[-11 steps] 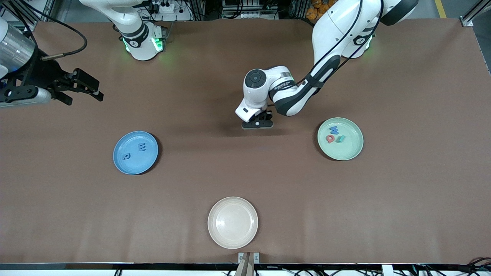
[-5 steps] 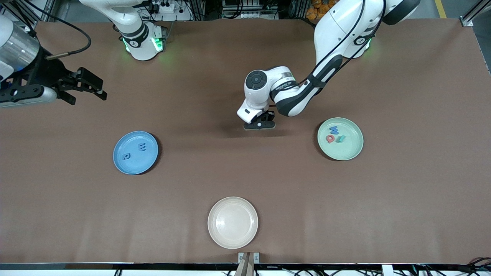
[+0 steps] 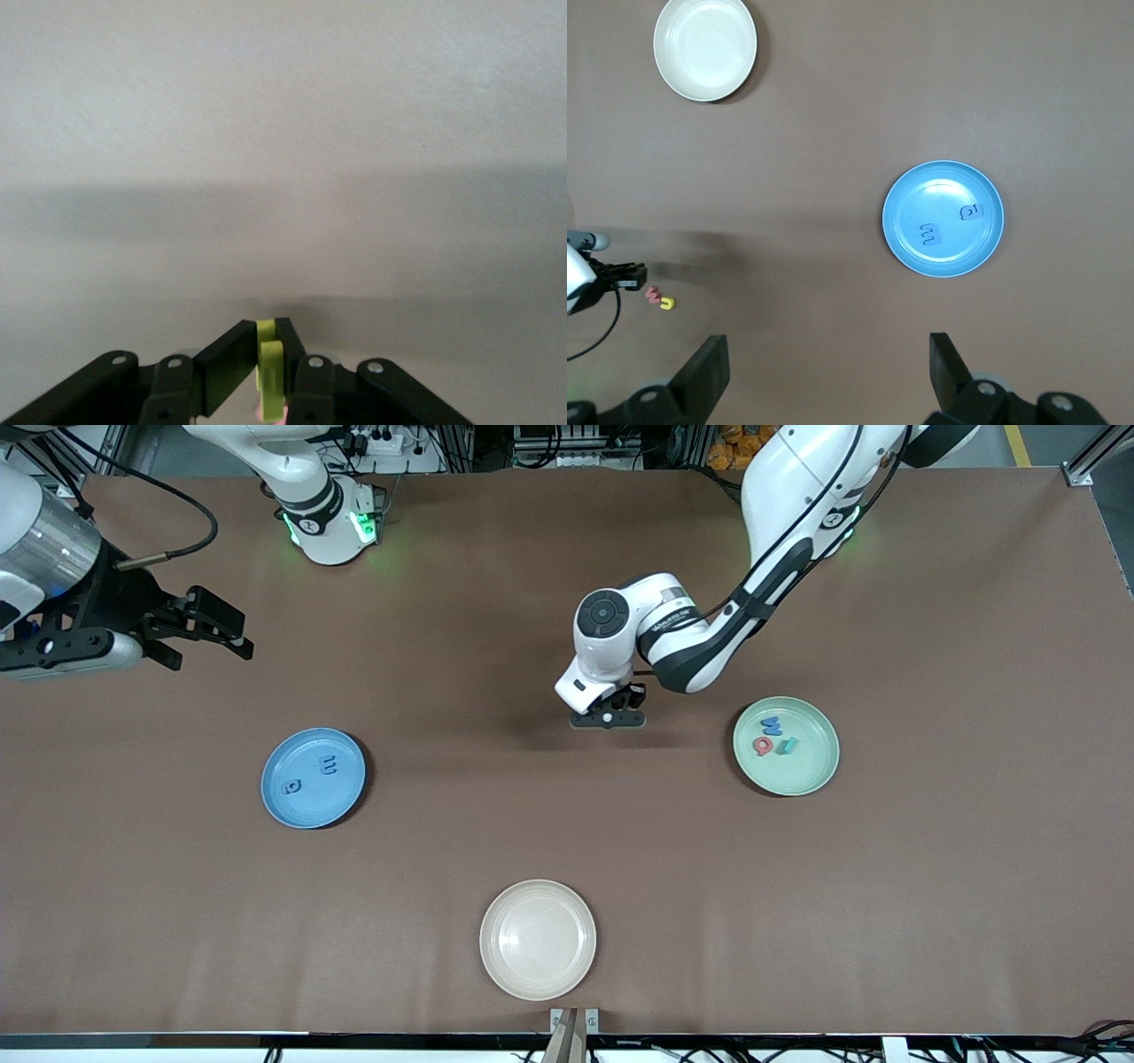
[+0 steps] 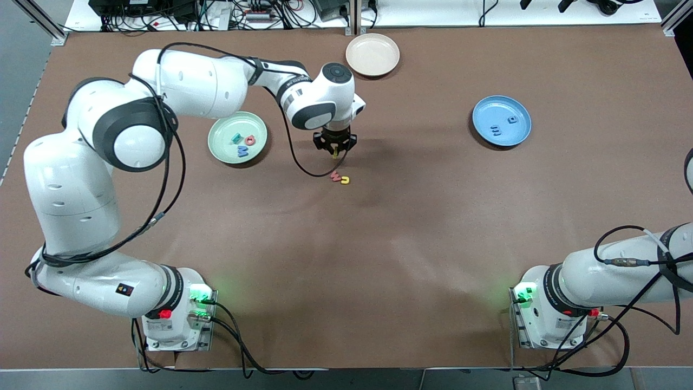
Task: Sort upper and lower case letters into plates
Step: 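Lift the yellow H and carry it to the green plate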
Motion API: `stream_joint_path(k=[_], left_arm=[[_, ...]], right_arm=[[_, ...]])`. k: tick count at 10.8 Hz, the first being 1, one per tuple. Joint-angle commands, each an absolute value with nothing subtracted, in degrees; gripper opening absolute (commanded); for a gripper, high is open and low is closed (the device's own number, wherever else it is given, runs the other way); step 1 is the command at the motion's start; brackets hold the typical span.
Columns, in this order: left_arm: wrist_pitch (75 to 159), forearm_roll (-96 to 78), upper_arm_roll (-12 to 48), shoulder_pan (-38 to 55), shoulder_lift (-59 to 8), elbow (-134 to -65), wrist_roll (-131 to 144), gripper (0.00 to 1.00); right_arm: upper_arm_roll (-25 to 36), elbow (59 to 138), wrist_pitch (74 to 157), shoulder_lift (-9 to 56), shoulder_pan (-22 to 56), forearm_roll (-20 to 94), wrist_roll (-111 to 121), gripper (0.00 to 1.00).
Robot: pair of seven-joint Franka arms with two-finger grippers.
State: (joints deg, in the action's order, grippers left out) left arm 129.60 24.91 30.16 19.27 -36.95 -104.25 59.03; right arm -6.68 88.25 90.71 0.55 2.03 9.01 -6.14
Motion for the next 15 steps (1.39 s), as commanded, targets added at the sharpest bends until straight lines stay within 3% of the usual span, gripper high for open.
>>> stream_joint_path(k=[1, 9, 15], left_arm=[[127.7, 23.8, 30.3, 16.3, -35.5, -105.0, 50.4, 0.0], [118.9, 24.7, 30.4, -2.8, -30.7, -107.1, 13.4, 0.0], [120.2, 21.4, 31.3, -12.7, -29.6, -114.9, 13.2, 0.0]], right_arm=[[-6.8, 87.5, 90.1, 0.4, 1.8, 10.2, -6.1, 1.0], [-7.0, 88.0, 90.6, 1.0, 4.5, 10.2, -6.3, 1.0], [-7.0, 88.2, 97.4, 9.6, 20.7, 8.4, -16.1, 0.99]])
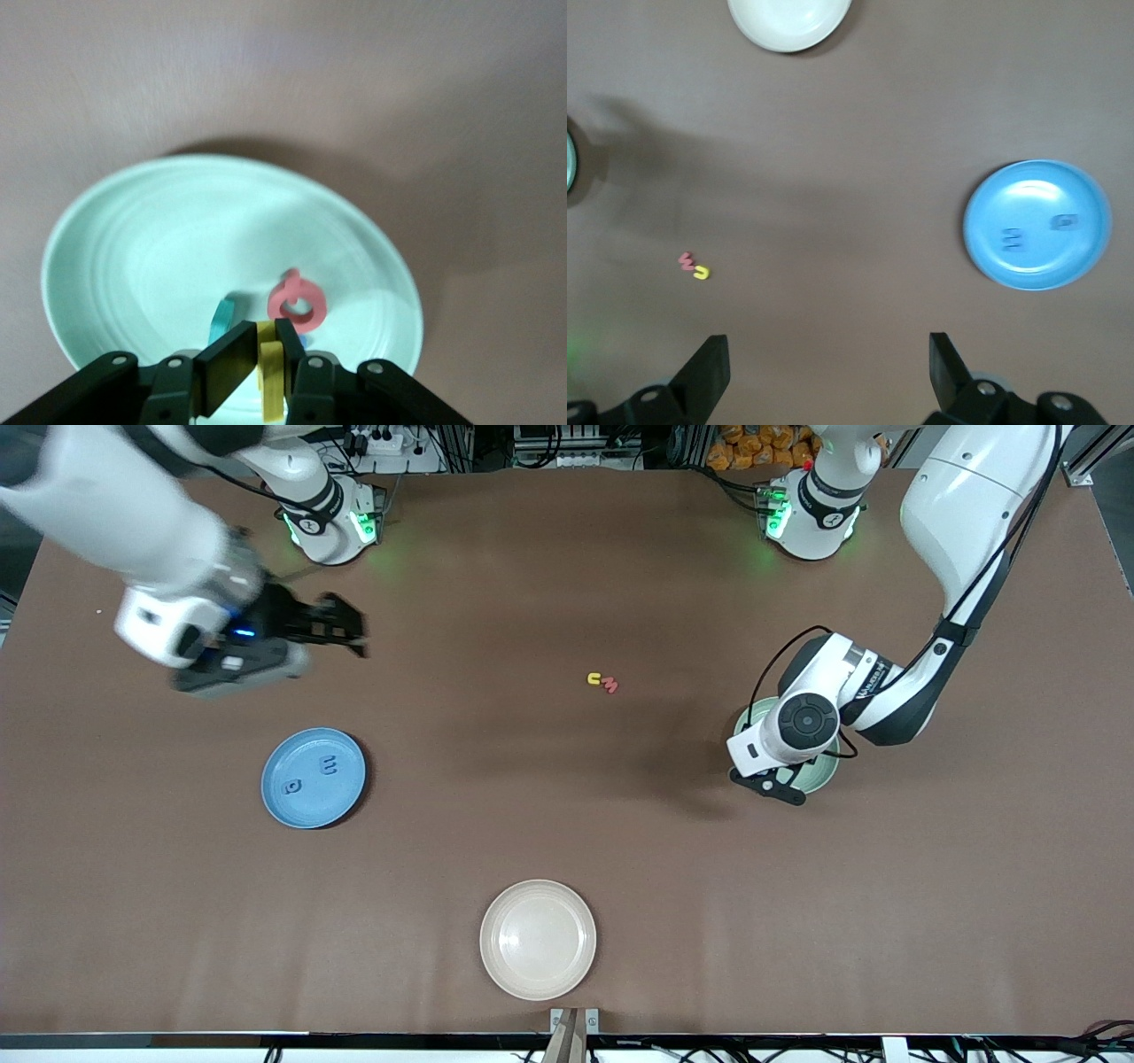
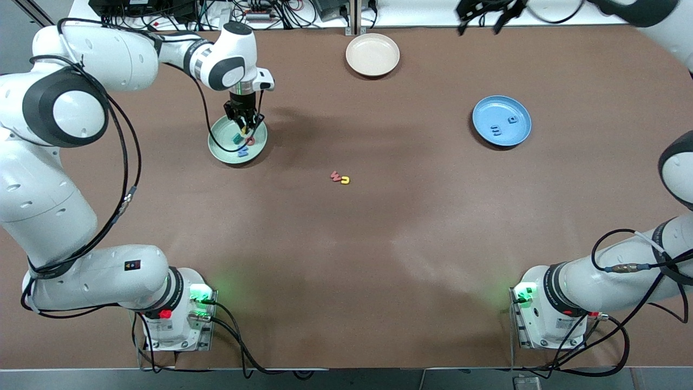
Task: Sort upper and lower case letters into plates
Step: 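Release the H on the green plate while the right gripper reaches letters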
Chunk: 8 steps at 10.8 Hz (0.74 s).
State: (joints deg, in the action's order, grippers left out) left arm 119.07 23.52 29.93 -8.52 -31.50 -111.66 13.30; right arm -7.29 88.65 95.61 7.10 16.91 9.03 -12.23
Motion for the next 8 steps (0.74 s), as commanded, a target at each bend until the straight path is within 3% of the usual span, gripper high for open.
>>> stream_joint_path(k=[1, 3, 5, 7, 8], left_arm=[[120.6, 18.1, 32.5, -13.9, -29.9, -115.0, 13.3, 0.03], [121.2, 15.8, 32.5, -14.1, -30.1, -115.3, 13.3, 0.2], [121.7, 15.7, 32.5, -14.1, -30.1, -115.4, 13.3, 0.22], [121.7, 15.7, 32.5, -14.1, -30.3, -115.3, 13.4, 0.39], [121.7, 15.6, 32.6, -14.0, -30.3, -115.1, 14.1, 0.77]], right_arm=[[-7.0, 88.2, 99.5, 11.4, 24.1, 7.6, -18.4, 0.99], [-7.0, 88.2, 104.6, 16.1, 31.2, 3.8, -26.9, 0.99], [-8.3, 88.2, 109.1, 21.9, 35.8, 2.9, -29.7, 0.94], [-10.2, 88.3, 114.6, 26.8, 38.2, 2.7, -29.2, 0.92], [-10.2, 88.3, 117.2, 29.2, 39.8, 2.4, -28.4, 0.91]])
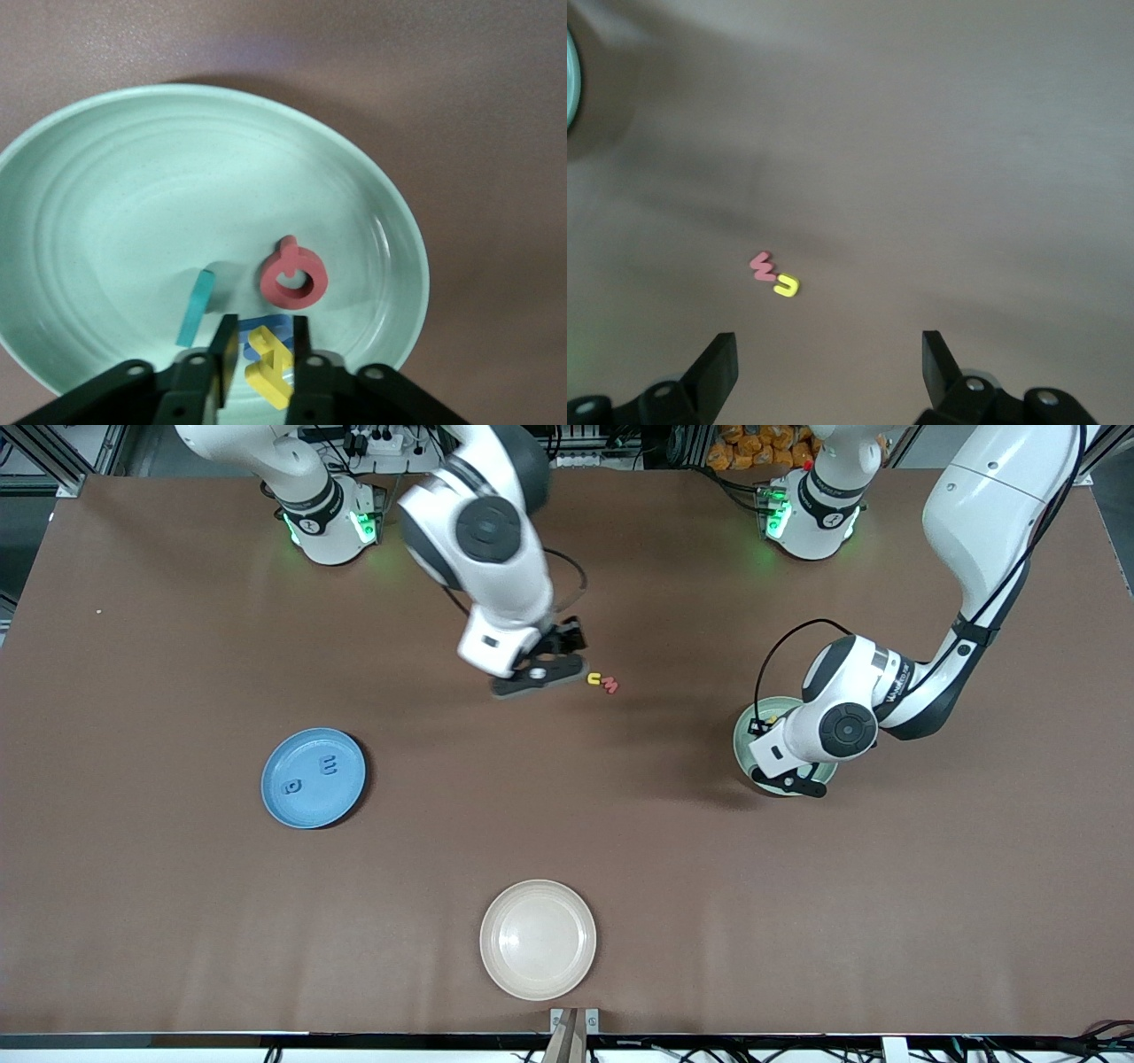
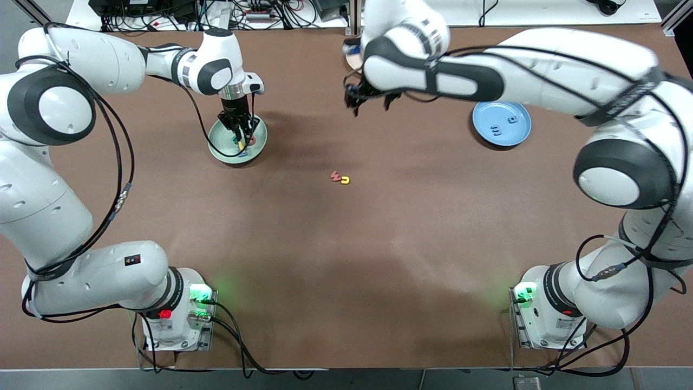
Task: Sort upper and lower case letters into plates
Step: 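Release the H on the green plate while the right gripper reaches letters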
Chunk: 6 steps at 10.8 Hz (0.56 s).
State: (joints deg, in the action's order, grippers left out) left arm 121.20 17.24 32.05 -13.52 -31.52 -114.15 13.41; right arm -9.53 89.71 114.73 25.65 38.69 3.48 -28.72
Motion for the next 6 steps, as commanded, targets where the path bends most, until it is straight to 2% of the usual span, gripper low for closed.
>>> stream_joint_path(k=[1, 4, 6], left_arm=[[121.7, 15.6, 32.7, -14.0, -30.2, -114.9, 15.2, 1.0], [121.7, 15.6, 32.7, -13.5, -30.8, -112.9, 18.4, 1.0], [121.0, 15.6, 32.7, -14.5, -30.7, -110.2, 19.7, 1.0]], right_arm=[[-10.4, 88.3, 119.2, 31.1, 41.3, -0.1, -25.4, 0.91], [-11.7, 88.4, 122.4, 35.4, 43.1, -5.0, -14.6, 0.84], [-12.6, 89.1, 123.0, 36.1, 43.2, -5.3, -2.4, 0.83]])
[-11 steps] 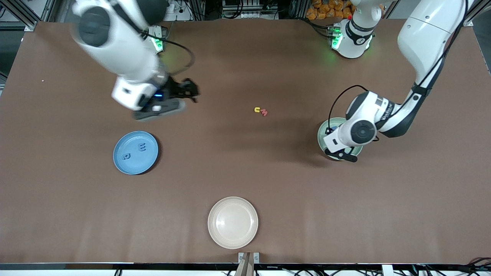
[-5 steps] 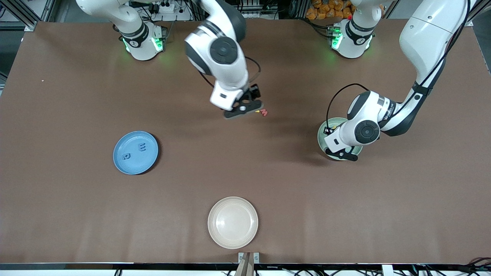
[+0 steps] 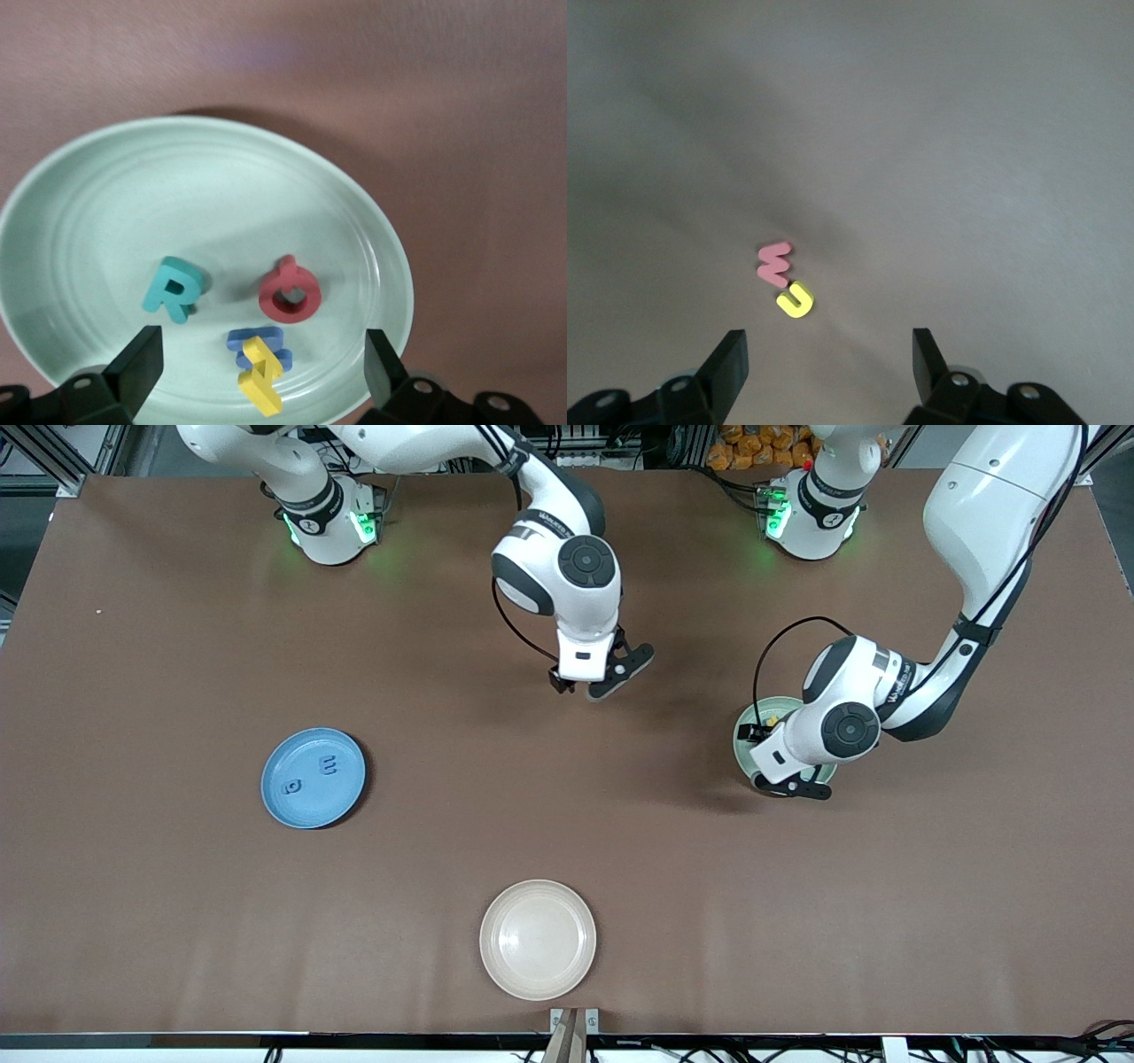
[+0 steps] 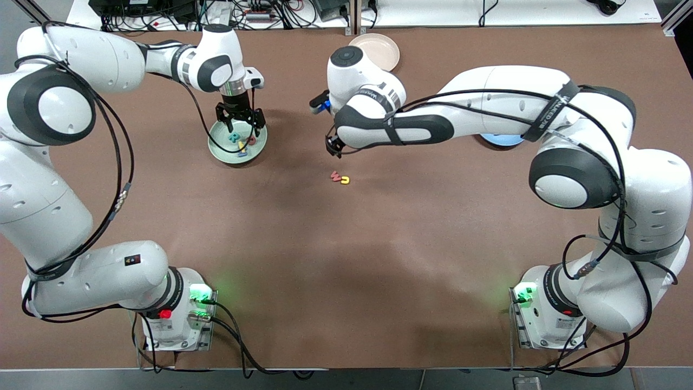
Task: Sort upper and lower case letters into plates
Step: 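Release the H on the green plate while the right gripper reaches letters, then grasp the yellow u with the right gripper while the left gripper retracts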
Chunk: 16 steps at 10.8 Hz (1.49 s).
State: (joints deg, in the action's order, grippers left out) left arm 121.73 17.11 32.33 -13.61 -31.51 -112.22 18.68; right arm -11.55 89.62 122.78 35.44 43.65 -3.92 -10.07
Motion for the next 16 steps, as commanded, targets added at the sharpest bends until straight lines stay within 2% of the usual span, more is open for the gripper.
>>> stream_joint_path(k=[1, 3, 5, 7, 11, 13, 16], left_arm=[[119.2, 15.6, 32.7, -14.6, -29.8, -108.4, 19.9, 1.0], [113.4, 15.6, 32.7, -14.7, -28.7, -102.8, 20.0, 1.0], [105.9, 15.6, 32.6, -14.9, -27.2, -95.3, 19.7, 1.0], [104.0, 15.6, 32.7, -15.6, -25.9, -91.1, 19.8, 1.0], [103.6, 15.5, 33.0, -18.5, -19.5, -84.1, 19.2, 1.0], [100.0, 11.7, 32.7, -19.1, -14.8, -83.7, 19.2, 1.0], [96.2, 5.5, 32.7, -21.4, -13.6, -81.4, 18.9, 1.0]], right_arm=[[-12.7, 89.2, 123.3, 36.5, 43.3, -6.1, 4.3, 0.81], [-13.1, 89.2, 123.7, 37.3, 43.4, -6.8, 11.8, 0.77], [-14.1, 91.0, 128.4, 37.4, 43.5, -7.8, 13.5, 0.76], [-14.2, 94.9, 135.4, 38.1, 44.9, -9.7, 13.4, 0.74], [-14.3, 97.7, 136.1, 38.1, 44.9, -9.8, 13.7, 0.71], [-14.3, 97.7, 136.2, 38.6, 44.9, -11.5, 14.5, 0.68], [-14.3, 97.8, 136.1, 38.9, 45.0, -12.7, 14.1, 0.66]])
